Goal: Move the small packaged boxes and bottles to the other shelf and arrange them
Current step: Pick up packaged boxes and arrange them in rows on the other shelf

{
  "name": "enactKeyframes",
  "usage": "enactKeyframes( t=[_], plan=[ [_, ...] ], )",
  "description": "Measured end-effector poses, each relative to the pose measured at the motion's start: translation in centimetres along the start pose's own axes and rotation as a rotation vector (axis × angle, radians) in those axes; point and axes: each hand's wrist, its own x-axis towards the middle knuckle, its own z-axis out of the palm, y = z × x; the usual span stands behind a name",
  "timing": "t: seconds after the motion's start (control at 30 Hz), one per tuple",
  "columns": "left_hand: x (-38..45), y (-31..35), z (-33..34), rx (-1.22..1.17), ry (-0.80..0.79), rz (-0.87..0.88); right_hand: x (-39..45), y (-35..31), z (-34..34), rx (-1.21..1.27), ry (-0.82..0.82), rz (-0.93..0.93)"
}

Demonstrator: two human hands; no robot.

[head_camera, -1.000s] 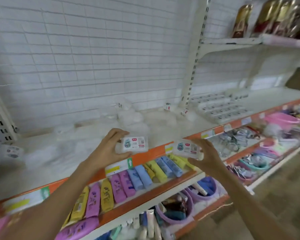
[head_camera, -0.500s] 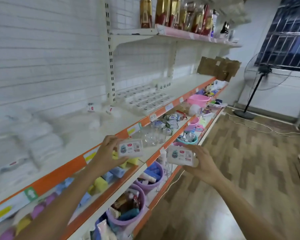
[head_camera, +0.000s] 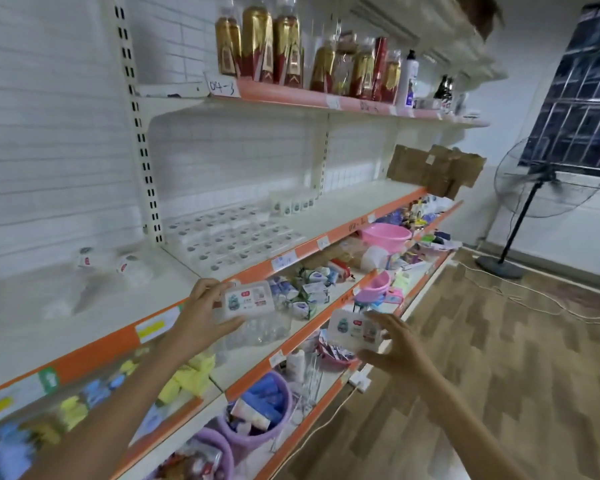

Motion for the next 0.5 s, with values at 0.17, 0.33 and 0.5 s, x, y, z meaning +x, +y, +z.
enactKeyframes(
  t=[0.17,0.33,0.5],
  plan=[
    [4.8,0.6,1.8,0.073,0.031,-0.027,5.8,2.1,-0.9,0.019,0.021,-0.078],
    [10.0,-0.7,4.0,0.183,0.02,-0.044,12.4,3.9,-0.6,0.077,-0.015,-0.102],
    [15.4,-3.9,6.4,0.19,0.079,-0.102,20.9,5.3,0.4,0.035,-0.059,-0.198]
  ],
)
